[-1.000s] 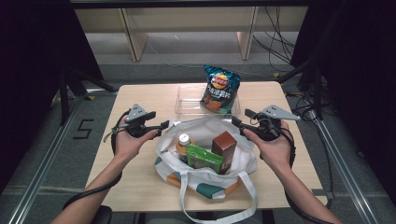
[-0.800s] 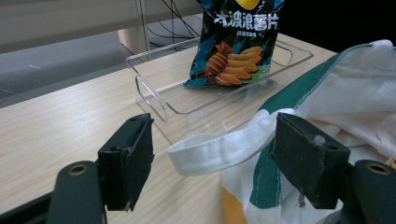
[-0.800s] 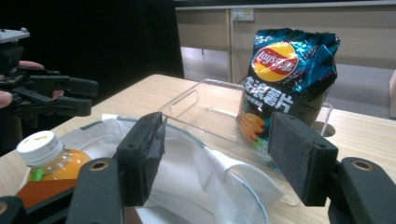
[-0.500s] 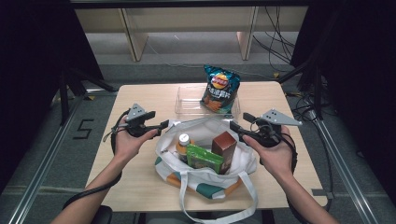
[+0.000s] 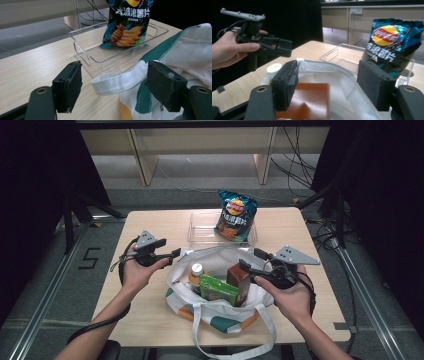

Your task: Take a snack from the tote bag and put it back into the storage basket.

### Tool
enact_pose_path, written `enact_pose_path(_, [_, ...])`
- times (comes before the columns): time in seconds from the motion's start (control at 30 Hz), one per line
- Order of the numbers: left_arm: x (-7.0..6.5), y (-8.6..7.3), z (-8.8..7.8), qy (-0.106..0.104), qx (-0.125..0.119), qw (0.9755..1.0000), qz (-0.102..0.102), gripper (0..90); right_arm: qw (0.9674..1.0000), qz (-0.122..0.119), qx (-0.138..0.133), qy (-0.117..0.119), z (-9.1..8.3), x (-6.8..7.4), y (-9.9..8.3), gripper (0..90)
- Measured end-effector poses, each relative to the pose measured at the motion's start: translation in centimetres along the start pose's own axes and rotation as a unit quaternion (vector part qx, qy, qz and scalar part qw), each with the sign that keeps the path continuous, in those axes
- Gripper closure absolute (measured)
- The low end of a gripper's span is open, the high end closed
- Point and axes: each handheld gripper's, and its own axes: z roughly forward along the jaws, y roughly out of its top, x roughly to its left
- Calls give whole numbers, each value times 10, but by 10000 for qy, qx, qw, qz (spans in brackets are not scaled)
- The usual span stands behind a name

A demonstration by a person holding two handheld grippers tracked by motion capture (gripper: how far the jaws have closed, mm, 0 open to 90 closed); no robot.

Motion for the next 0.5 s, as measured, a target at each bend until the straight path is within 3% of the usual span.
enact_pose_path(0.03, [0,0,0,13,9,10000,15,278,9999,-89,-44,59,2,1,-1,331])
enact_pose_path(0.27, [0,1,0,1,7,10000,20,278,9999,-25,132,81,5,12,-11,305])
enact_pose_path(0.3, [0,1,0,0,6,10000,15,278,9998,-129,156,75,5,11,-11,302])
enact_pose_path(0.5, [-1,1,0,3,-8,10000,2,278,9996,-125,202,173,10,16,-16,287])
